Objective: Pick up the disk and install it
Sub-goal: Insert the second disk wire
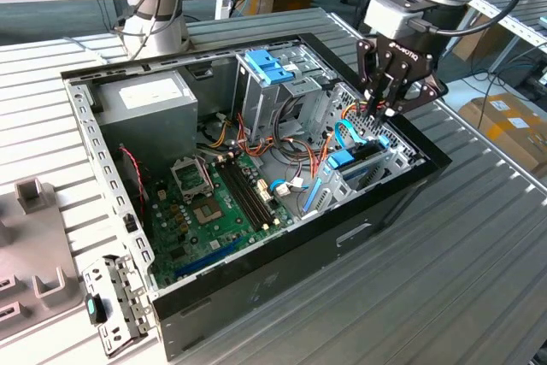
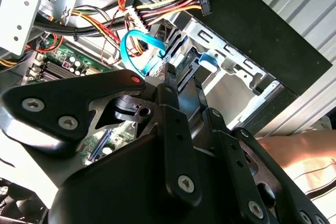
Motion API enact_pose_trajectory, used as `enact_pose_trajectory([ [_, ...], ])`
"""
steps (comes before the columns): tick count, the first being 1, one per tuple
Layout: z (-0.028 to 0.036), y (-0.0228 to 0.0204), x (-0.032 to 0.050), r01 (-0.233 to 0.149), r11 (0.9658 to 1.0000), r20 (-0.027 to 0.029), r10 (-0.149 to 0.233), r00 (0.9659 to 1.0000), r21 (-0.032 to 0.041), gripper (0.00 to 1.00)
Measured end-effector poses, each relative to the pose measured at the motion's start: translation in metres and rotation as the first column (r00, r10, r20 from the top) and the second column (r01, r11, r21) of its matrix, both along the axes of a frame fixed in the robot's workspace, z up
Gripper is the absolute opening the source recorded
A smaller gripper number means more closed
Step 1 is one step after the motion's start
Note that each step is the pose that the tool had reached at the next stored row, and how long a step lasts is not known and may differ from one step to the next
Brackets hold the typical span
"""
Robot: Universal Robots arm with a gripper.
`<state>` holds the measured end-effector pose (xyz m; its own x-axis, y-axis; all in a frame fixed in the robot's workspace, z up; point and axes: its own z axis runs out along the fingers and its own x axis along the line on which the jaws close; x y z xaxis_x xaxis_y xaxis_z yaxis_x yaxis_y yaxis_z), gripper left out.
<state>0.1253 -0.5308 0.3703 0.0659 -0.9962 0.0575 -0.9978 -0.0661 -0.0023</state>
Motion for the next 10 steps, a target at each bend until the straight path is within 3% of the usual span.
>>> enact_pose_trajectory([
  [6, 0.0, 0.0, 0.0025, -0.012, 0.9999, 0.0, 0.012, 0.9999, 0.0, 0.29],
  [10, 0.0, 0.0001, 0.0093, -0.034, 0.9994, 0.0, 0.034, 0.9994, 0.0, 0.29],
])
